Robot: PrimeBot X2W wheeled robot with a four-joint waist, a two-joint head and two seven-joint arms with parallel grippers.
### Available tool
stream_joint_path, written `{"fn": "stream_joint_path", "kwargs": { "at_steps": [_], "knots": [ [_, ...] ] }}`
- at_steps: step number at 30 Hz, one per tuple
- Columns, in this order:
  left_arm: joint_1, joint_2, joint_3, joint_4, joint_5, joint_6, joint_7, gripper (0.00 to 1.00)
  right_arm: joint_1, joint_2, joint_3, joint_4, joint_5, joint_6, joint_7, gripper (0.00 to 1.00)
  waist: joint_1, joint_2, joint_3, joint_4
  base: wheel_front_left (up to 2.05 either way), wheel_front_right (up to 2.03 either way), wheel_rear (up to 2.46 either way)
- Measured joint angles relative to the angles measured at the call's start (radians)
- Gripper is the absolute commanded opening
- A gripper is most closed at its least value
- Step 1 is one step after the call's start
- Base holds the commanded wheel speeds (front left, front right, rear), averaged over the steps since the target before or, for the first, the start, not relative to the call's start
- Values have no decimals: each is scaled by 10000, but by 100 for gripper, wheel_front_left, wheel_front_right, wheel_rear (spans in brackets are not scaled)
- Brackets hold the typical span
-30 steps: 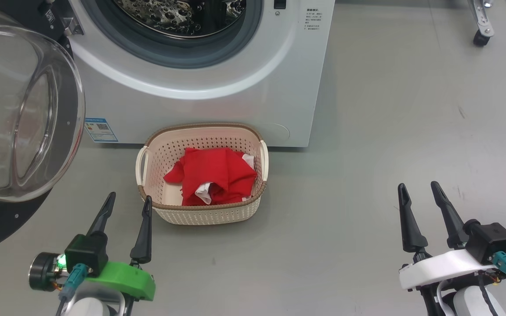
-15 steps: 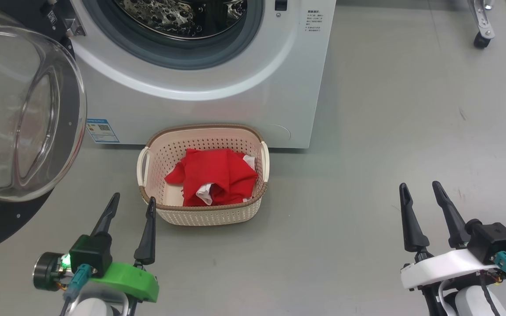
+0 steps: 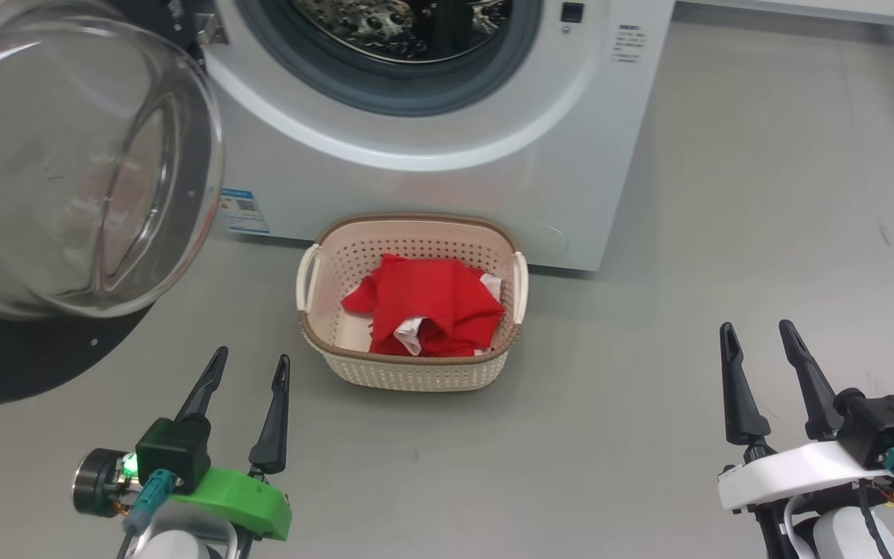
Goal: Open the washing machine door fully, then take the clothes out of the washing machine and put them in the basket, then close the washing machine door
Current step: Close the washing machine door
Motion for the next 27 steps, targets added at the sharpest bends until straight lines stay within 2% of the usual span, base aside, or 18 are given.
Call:
{"fn": "stream_joint_path", "kwargs": {
  "at_steps": [27],
  "knots": [
    [41, 0, 2, 40, -84, 209, 0, 100, 81, -2, 579, -90, -15, 2, 0, 100, 0, 0, 4, 3145, 0, 0, 0]
  ]
}}
